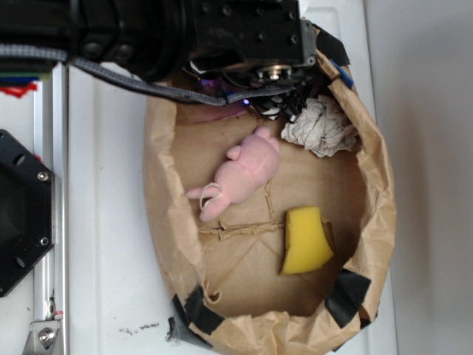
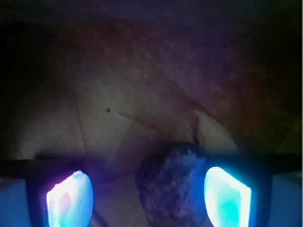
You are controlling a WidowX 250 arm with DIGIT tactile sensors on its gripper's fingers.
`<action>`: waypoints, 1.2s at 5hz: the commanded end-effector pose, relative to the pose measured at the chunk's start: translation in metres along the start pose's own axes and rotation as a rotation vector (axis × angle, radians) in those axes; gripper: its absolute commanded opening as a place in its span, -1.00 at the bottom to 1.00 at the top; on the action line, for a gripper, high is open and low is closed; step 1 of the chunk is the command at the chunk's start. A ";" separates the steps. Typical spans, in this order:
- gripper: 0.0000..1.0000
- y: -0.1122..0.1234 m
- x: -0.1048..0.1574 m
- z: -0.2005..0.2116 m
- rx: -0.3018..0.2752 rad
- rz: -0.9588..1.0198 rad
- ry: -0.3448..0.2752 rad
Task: Grab the rock.
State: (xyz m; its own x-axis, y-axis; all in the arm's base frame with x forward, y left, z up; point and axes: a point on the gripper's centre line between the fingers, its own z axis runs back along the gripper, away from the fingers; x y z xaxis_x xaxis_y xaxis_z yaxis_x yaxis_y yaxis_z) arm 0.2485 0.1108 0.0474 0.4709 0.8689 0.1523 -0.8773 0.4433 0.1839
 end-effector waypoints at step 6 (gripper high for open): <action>1.00 0.004 -0.003 -0.017 0.074 0.107 0.009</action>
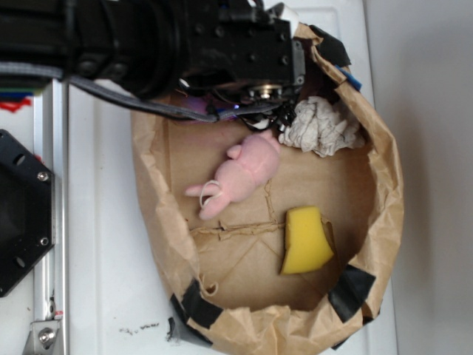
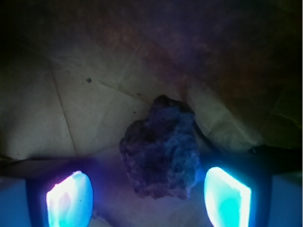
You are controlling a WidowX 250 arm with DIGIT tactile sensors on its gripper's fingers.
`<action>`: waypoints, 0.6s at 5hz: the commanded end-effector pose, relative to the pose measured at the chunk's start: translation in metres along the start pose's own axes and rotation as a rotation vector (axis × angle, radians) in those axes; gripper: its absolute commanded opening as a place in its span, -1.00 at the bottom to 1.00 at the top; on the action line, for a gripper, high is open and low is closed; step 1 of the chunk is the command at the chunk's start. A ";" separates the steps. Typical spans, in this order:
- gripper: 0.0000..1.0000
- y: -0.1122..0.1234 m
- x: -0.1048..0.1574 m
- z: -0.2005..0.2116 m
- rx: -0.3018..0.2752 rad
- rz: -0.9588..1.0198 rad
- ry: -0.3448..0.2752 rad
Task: Grab the rock.
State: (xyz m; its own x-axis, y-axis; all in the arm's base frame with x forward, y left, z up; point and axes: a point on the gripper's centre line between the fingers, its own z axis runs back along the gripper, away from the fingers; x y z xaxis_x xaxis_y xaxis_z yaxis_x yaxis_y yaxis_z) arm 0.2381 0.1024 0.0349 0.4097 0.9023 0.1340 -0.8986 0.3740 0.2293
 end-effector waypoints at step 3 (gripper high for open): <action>-1.00 -0.006 0.015 -0.009 0.001 0.017 -0.048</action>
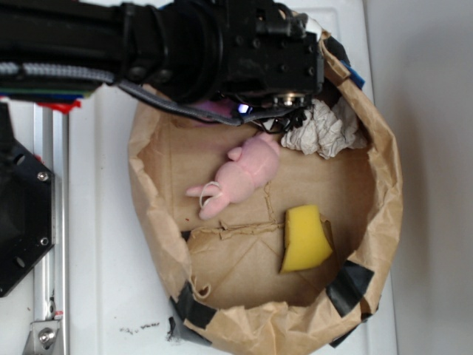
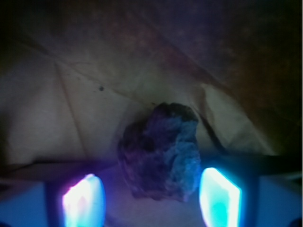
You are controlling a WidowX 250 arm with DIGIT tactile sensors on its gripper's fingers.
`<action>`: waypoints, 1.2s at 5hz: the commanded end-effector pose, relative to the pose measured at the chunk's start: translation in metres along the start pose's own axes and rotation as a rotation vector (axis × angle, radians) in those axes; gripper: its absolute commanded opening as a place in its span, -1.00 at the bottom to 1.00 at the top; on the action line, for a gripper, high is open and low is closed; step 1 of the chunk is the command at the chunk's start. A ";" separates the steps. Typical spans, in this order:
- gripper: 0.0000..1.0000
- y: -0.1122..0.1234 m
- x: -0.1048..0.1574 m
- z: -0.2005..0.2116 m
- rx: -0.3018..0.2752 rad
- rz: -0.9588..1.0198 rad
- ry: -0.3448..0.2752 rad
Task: Grab the rock.
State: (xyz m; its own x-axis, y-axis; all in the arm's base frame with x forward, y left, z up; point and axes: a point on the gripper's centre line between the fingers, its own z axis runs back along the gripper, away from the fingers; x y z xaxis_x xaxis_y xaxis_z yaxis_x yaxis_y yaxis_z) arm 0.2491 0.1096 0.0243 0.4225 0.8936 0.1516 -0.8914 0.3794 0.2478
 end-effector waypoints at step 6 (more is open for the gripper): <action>1.00 0.017 0.009 0.028 -0.127 0.039 -0.002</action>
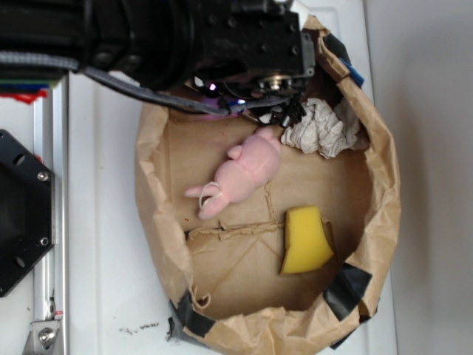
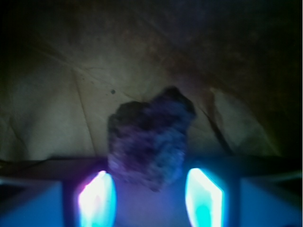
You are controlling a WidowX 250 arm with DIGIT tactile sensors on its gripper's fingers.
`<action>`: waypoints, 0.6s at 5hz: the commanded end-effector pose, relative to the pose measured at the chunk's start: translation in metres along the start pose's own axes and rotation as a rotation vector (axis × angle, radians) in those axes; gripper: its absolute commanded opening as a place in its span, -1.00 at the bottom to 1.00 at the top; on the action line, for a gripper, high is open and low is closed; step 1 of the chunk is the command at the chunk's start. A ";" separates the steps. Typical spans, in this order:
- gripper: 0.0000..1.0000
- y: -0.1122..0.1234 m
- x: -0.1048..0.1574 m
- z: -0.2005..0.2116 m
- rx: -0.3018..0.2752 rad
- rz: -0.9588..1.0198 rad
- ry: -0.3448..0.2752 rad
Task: Grab the rock.
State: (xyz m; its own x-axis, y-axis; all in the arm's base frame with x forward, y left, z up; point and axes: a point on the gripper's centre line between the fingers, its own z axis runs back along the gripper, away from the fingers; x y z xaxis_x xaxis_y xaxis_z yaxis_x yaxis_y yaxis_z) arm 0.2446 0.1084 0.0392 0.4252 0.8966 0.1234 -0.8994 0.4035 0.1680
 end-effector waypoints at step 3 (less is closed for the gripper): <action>1.00 0.017 0.010 0.014 -0.072 0.120 -0.034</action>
State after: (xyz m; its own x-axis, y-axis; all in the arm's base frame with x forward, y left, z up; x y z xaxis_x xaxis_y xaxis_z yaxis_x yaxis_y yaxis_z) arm 0.2400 0.1106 0.0403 0.3702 0.9193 0.1335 -0.9268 0.3557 0.1207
